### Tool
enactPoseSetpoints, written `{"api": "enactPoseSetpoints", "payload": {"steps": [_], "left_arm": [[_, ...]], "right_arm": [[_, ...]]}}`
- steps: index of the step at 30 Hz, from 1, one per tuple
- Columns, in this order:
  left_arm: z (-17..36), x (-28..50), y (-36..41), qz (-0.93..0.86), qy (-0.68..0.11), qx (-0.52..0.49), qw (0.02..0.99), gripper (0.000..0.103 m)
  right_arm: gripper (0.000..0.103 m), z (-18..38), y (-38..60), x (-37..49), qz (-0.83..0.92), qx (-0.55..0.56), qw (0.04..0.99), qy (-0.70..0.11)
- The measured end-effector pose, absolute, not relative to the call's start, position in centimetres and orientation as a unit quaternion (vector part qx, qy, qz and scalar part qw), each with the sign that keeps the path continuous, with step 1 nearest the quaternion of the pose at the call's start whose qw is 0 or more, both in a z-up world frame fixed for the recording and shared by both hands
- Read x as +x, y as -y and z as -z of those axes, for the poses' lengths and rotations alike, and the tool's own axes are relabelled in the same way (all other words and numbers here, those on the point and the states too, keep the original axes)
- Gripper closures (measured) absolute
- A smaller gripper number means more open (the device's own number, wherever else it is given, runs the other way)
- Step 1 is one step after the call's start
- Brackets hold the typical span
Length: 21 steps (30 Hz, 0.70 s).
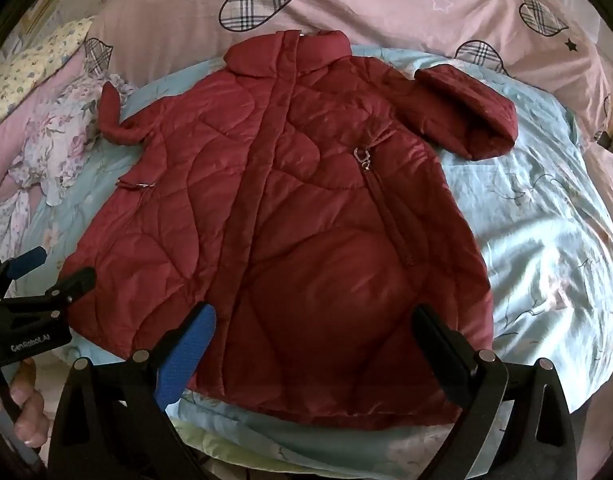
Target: Fold large clothes
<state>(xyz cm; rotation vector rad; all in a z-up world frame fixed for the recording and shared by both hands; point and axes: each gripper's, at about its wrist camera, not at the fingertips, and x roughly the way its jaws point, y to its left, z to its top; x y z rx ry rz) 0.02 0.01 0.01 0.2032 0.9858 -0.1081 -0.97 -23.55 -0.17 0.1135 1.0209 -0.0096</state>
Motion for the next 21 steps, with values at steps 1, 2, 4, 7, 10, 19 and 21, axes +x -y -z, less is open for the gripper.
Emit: {"api": "enactPoseSetpoints", "payload": {"steps": [1,2,4,7,10,19,21], "left_arm": [[-0.03,0.02,0.0,0.051,-0.471,0.098,0.875,0.0],[-0.05,0.02,0.0,0.051,-0.471,0.098,0.875,0.0],[-0.07,0.2,-0.23,0.053,-0.471,0.096,0.875,0.0],[-0.06,0.2,-0.22,0.053,-0.471,0.096,0.875,0.0],[0.07,0.48,-0.54,0.051,-0.471,0.096,0.875,0.0],[0.18,0.3,-0.35,0.051,-0.47,0.095,0.876,0.0],[0.17,0.29,-0.34,0.051,-0.47,0.096,0.876,0.0]], "right_arm": [[0.004,0.07,23.25,-0.91,0.006,0.055,0.871,-0.487],[0.004,0.15,23.58,-0.83,0.006,0.054,0.872,-0.487],[0.004,0.08,23.59,-0.83,0.006,0.055,0.872,-0.487],[0.004,0.04,23.79,-0.88,0.005,0.055,0.871,-0.488],[0.004,-0.14,23.68,-0.96,0.005,0.057,0.871,-0.488],[0.004,0.0,23.83,-0.83,0.004,0.058,0.871,-0.488],[0.004,-0.03,23.83,-0.81,0.003,0.058,0.871,-0.488]]}}
